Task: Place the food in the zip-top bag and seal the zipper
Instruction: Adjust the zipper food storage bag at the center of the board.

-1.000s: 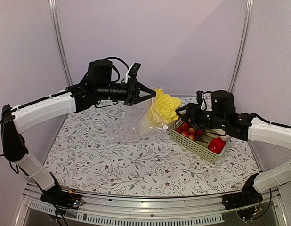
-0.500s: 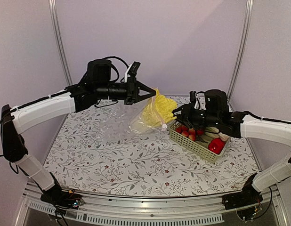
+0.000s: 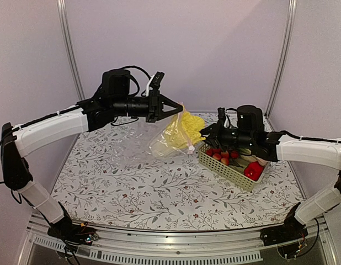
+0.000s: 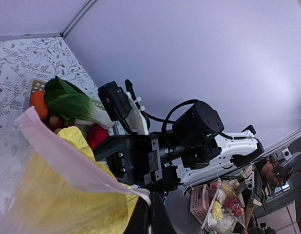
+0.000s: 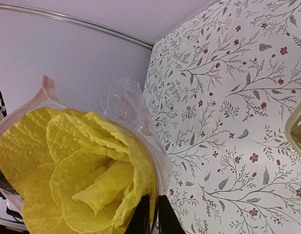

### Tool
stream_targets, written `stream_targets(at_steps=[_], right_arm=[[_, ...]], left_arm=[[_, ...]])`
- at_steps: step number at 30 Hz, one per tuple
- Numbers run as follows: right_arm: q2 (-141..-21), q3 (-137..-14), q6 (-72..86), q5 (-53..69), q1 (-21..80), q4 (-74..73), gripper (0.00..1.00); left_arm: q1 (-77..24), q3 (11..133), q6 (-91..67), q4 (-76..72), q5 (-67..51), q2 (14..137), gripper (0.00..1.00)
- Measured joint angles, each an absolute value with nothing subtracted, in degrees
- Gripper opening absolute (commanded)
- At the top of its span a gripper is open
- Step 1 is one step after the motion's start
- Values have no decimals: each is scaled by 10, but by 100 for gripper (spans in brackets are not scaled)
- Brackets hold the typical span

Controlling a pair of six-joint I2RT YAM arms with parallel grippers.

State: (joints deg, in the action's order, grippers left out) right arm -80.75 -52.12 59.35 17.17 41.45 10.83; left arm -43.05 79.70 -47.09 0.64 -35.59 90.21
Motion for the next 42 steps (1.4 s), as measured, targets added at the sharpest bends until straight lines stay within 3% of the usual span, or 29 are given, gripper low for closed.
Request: stream_targets(at_steps=[7, 13, 22, 42], right_arm=[[-812, -521, 600, 177, 415, 119, 0], [-782, -535, 569, 162, 415, 75, 0], [-738, -702, 429, 119, 455, -74, 0], [-810, -750, 368, 87, 462, -154, 0]], left_arm=[[-429, 797, -464, 15, -353, 901, 0], [-403, 794, -407, 117, -317, 870, 0], [-368, 779, -325, 256, -245, 840, 0], [-356, 801, -307, 252, -253, 840, 0]])
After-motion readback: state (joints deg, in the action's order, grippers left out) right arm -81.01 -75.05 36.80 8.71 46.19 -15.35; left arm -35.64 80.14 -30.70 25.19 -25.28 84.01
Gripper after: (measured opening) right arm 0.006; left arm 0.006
